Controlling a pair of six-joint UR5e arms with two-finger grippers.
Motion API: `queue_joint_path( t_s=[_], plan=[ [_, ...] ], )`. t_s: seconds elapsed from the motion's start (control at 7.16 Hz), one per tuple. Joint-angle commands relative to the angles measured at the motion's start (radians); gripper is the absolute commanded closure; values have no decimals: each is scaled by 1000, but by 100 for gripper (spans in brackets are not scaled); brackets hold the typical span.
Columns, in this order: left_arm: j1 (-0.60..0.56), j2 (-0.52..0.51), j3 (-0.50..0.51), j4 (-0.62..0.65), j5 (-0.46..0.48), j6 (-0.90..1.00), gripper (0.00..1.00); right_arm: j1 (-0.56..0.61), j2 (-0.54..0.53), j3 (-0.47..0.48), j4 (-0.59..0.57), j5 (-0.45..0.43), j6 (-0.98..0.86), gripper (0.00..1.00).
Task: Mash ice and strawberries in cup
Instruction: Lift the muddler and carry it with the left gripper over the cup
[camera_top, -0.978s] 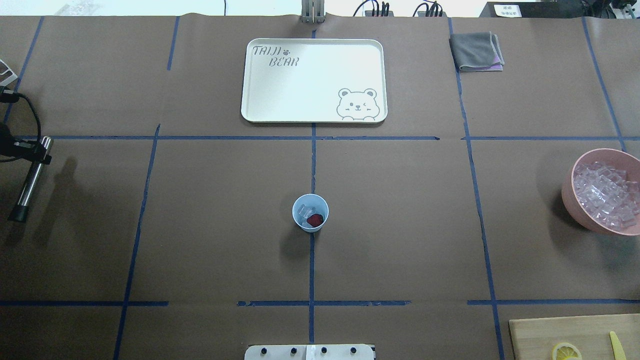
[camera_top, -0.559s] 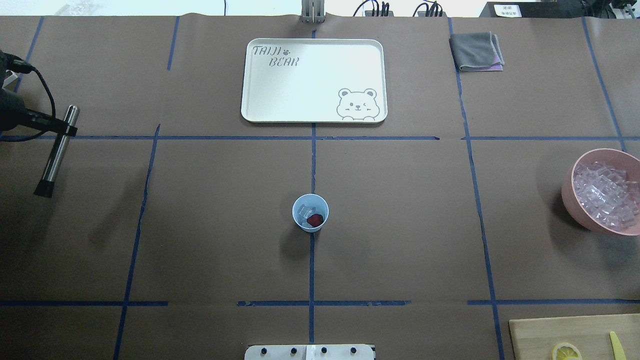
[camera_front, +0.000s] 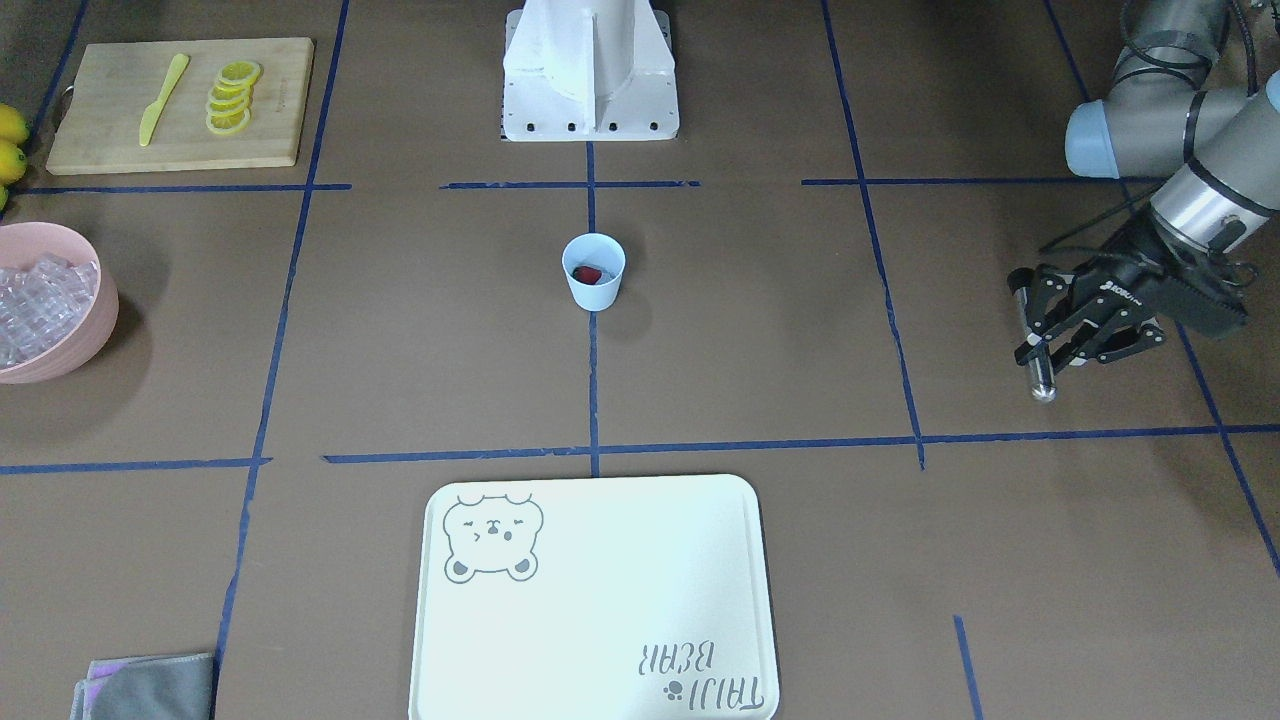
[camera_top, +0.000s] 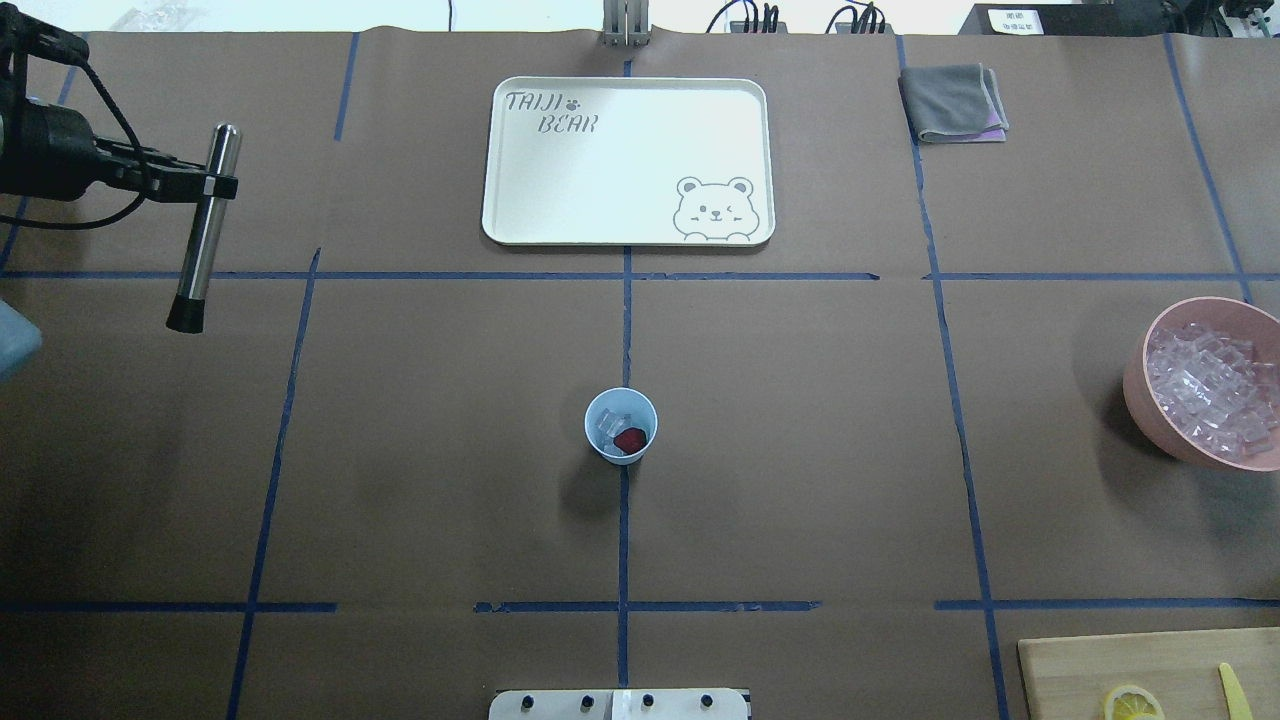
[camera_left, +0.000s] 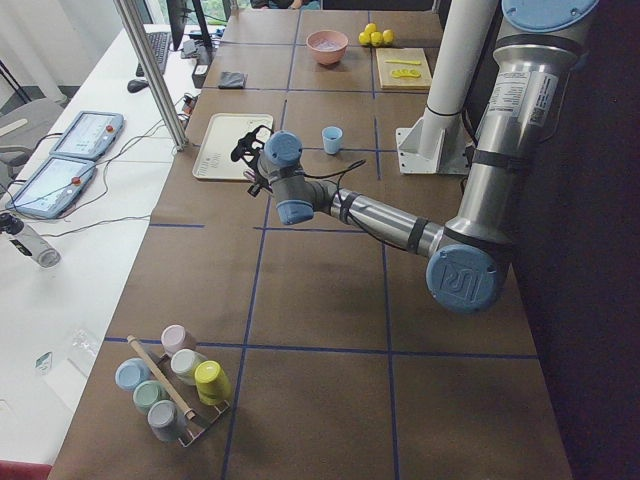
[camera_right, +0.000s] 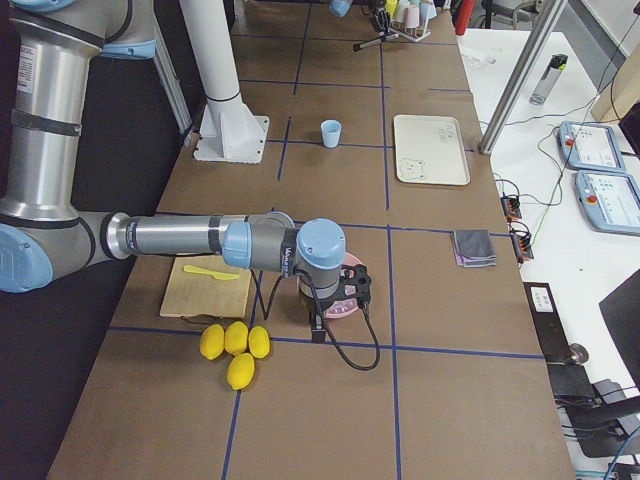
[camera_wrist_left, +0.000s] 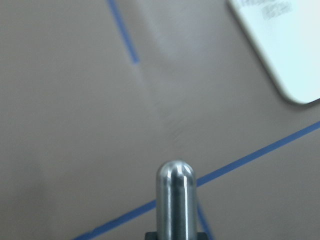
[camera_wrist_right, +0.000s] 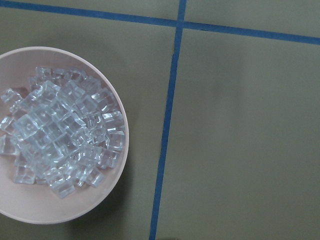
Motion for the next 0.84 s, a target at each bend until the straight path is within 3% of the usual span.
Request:
queue_joint_path(
  t_s=[0.0,0.14,0.28,0.42,0.7],
  plan=[
    [109,-114,12,-120,60,-83,100,0,-1,-1,0,3,1,1],
    [190,-126,-2,-135,205,-75,100,0,-1,-1,-2,6,1,1],
    [264,-180,12,-181,268,-70,100,-2,1,-1,0,6,1,1],
    [314,-245,10,-200,302,-70,100,-3,3,-1,-2,6,1,1],
    [365,-271,60,-432,310,22,100,-3,7,-4,0,3,1,1]
  ],
)
